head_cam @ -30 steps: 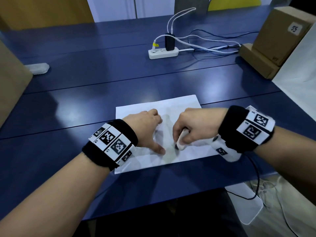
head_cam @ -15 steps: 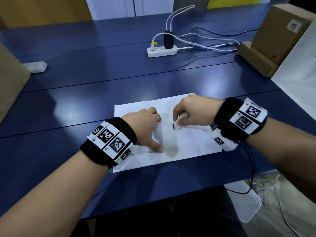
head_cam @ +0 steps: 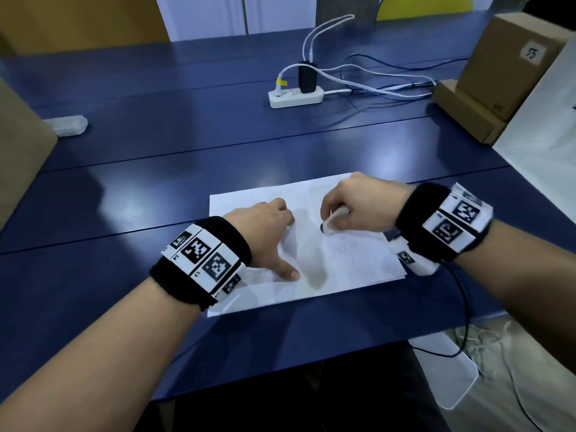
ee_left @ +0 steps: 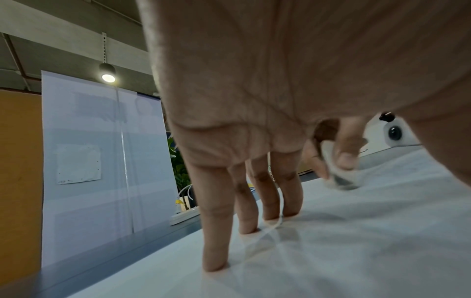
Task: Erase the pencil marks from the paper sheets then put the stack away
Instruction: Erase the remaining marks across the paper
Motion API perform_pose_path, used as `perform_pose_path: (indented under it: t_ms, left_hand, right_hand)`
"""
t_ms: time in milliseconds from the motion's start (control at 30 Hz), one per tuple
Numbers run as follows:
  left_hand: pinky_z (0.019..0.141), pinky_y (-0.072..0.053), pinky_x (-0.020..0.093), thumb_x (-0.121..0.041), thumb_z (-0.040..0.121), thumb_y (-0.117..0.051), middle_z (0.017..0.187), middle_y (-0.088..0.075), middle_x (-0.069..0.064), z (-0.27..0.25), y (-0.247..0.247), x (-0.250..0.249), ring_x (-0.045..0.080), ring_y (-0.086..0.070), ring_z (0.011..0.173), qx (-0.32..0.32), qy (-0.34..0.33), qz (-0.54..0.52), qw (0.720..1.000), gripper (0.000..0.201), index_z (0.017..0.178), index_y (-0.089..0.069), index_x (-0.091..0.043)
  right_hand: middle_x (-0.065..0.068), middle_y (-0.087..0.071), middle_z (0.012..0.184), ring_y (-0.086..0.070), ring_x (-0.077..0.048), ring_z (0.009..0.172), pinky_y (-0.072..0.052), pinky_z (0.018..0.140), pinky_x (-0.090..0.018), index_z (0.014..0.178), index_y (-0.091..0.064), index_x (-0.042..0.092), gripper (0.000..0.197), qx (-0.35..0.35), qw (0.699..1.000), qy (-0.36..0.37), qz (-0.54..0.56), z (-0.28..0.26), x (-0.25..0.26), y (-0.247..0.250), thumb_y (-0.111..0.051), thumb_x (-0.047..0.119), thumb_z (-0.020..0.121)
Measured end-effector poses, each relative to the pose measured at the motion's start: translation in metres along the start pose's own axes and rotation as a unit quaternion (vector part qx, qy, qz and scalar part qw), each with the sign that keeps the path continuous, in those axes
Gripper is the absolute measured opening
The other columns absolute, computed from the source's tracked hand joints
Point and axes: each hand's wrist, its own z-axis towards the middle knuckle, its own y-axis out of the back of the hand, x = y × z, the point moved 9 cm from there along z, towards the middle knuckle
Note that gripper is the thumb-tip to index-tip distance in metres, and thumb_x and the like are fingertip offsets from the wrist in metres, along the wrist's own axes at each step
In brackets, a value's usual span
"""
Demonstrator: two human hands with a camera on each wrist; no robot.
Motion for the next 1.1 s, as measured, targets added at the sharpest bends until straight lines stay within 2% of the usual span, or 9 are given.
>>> perform_pose_path:
  t_ms: [133, 200, 367, 500, 567, 733, 933, 1033, 1100]
  left_hand:
    - [0.083, -0.054, 0.042, -0.078, 0.054, -0.074, 0.123, -0.042, -0.007, 0.001, 0.0, 0.001, 0.016, -0.051, 0.112, 0.002, 0.004, 0.002, 1.0, 0.105, 0.137, -0.046, -0.021]
    - [0.083, -0.054, 0.042, -0.078, 0.054, -0.074, 0.123, -0.043, -0.007, 0.001, 0.0, 0.0, 0.016, -0.051, 0.111, 0.001, 0.002, 0.003, 1.0, 0.103, 0.136, -0.047, -0.021]
    - [0.085, -0.053, 0.043, -0.076, 0.056, -0.074, 0.124, -0.041, -0.008, 0.001, 0.0, 0.001, 0.015, -0.051, 0.112, -0.002, 0.0, 0.0, 1.0, 0.103, 0.138, -0.045, -0.022]
    - [0.084, -0.054, 0.043, -0.078, 0.054, -0.074, 0.122, -0.043, -0.007, 0.002, 0.0, 0.001, 0.016, -0.051, 0.112, 0.001, 0.005, 0.001, 1.0, 0.104, 0.136, -0.047, -0.02]
    - [0.084, -0.054, 0.043, -0.079, 0.053, -0.074, 0.121, -0.043, -0.007, 0.003, -0.001, 0.002, 0.017, -0.051, 0.111, 0.002, 0.005, 0.003, 1.0, 0.104, 0.134, -0.048, -0.02]
    - [0.083, -0.053, 0.042, -0.077, 0.055, -0.074, 0.123, -0.042, -0.008, 0.003, -0.001, 0.001, 0.016, -0.051, 0.112, 0.001, 0.003, 0.005, 1.0, 0.103, 0.137, -0.046, -0.022]
    - [0.084, -0.054, 0.043, -0.079, 0.052, -0.074, 0.119, -0.043, -0.007, 0.004, -0.001, 0.003, 0.017, -0.051, 0.109, 0.006, 0.008, 0.003, 1.0, 0.103, 0.132, -0.049, -0.02]
    - [0.085, -0.053, 0.044, -0.078, 0.054, -0.074, 0.121, -0.042, -0.006, 0.005, 0.0, 0.001, 0.017, -0.051, 0.109, 0.007, 0.004, 0.006, 1.0, 0.102, 0.134, -0.048, -0.019]
    - [0.085, -0.053, 0.043, -0.077, 0.055, -0.074, 0.123, -0.042, -0.007, 0.003, -0.001, 0.002, 0.016, -0.05, 0.11, 0.008, 0.005, 0.004, 1.0, 0.103, 0.136, -0.046, -0.021]
  right_hand:
    - [0.014, -0.068, 0.074, -0.057, 0.007, 0.07, -0.046, 0.065, -0.015, 0.095, -0.075, 0.028, 0.015, 0.113, 0.991, 0.066, -0.004, -0.024, 0.033, -0.026, -0.071, 0.027, 0.081]
    - [0.016, -0.06, 0.068, -0.056, 0.009, 0.071, -0.04, 0.063, -0.01, 0.097, -0.075, 0.029, 0.015, 0.079, 0.994, 0.064, -0.028, -0.014, 0.03, -0.02, -0.07, 0.026, 0.083]
    - [0.011, -0.07, 0.083, -0.061, -0.01, 0.083, -0.057, 0.08, -0.037, 0.093, -0.074, 0.03, 0.017, -0.027, 1.0, -0.012, 0.002, 0.006, -0.003, 0.006, -0.068, 0.039, 0.08]
    - [0.014, -0.07, 0.076, -0.057, 0.006, 0.068, -0.047, 0.065, -0.014, 0.094, -0.075, 0.029, 0.014, 0.118, 0.991, 0.056, 0.01, -0.022, 0.029, -0.025, -0.071, 0.026, 0.081]
    - [0.015, -0.064, 0.068, -0.055, 0.01, 0.067, -0.041, 0.06, -0.009, 0.095, -0.075, 0.03, 0.014, 0.117, 0.991, 0.069, -0.003, -0.021, 0.032, -0.026, -0.071, 0.026, 0.082]
    - [0.012, -0.068, 0.08, -0.062, -0.009, 0.082, -0.056, 0.08, -0.037, 0.094, -0.074, 0.029, 0.014, -0.032, 0.999, -0.007, 0.005, 0.006, -0.003, 0.006, -0.071, 0.037, 0.083]
    - [0.018, -0.067, 0.07, -0.059, 0.009, 0.069, -0.044, 0.06, -0.008, 0.096, -0.076, 0.03, 0.014, 0.151, 0.986, 0.075, -0.004, -0.023, 0.031, -0.032, -0.073, 0.028, 0.082]
    - [0.016, -0.066, 0.073, -0.059, 0.004, 0.075, -0.046, 0.068, -0.01, 0.095, -0.075, 0.032, 0.013, 0.039, 0.998, 0.037, -0.016, 0.001, 0.011, -0.01, -0.071, 0.035, 0.083]
    - [0.011, -0.071, 0.082, -0.063, -0.004, 0.083, -0.056, 0.079, -0.03, 0.092, -0.073, 0.031, 0.025, -0.017, 1.0, -0.004, 0.003, 0.007, -0.004, 0.003, -0.064, 0.048, 0.076]
